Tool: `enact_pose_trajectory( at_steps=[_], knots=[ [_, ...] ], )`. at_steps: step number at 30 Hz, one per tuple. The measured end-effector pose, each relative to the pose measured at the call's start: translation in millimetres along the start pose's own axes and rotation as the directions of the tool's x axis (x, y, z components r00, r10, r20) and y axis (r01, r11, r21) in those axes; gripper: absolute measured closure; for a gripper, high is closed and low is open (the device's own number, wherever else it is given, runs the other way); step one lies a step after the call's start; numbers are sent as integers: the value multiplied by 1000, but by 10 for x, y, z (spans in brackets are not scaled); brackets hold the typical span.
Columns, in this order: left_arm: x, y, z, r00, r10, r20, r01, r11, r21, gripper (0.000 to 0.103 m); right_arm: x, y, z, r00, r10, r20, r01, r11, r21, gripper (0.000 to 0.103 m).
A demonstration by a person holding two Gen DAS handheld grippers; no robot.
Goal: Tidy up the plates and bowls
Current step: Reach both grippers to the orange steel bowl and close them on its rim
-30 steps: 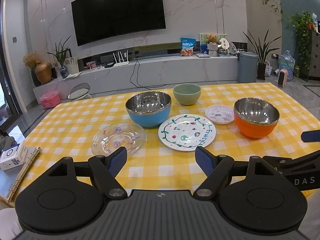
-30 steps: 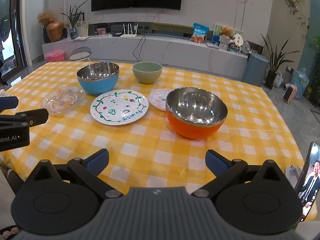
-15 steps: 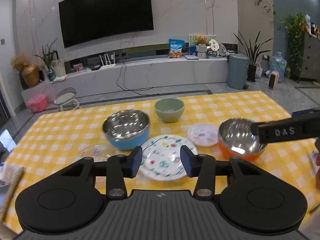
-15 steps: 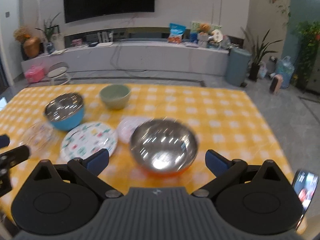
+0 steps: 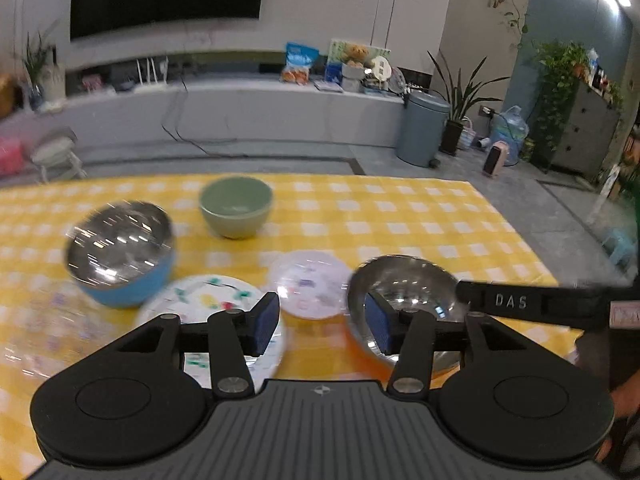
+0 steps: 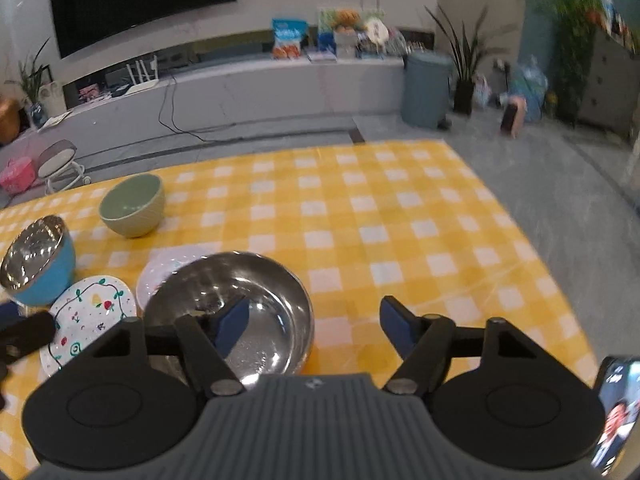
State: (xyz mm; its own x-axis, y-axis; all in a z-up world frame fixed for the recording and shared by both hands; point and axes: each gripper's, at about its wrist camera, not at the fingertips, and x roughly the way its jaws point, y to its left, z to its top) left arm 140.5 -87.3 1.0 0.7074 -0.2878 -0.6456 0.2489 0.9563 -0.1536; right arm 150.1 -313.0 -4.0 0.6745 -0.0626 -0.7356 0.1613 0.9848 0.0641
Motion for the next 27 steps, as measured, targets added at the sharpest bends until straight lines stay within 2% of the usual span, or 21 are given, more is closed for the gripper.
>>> enact_pose_trajectory(
  at_steps=[6,12,18,22,24,27],
  knots=[
    [289,-47,21,998,-42,-54,38,997,-60,37,234,-81,-37,995,66,-78,-60,995,86,44],
    [494,-19,4,994,-49,-101,38,994,-107,38,391,-129,-66,987,104,-121,-86,986,141,59],
    [591,-32,-32,990,-56,-131,39,991,-126,60,483,-171,-99,982,108,-152,-80,980,182,74],
    [625,-29,-41,987,-59,-149,39,990,-133,79,552,-150,-127,978,110,-176,-77,980,183,80],
    [625,-40,-47,987,-55,-148,36,991,-128,88,558,-173,-139,976,127,-175,-91,976,196,87],
    [615,-50,-48,988,-48,-148,29,992,-125,91,547,-151,-143,976,132,-173,-98,976,194,89]
  ],
)
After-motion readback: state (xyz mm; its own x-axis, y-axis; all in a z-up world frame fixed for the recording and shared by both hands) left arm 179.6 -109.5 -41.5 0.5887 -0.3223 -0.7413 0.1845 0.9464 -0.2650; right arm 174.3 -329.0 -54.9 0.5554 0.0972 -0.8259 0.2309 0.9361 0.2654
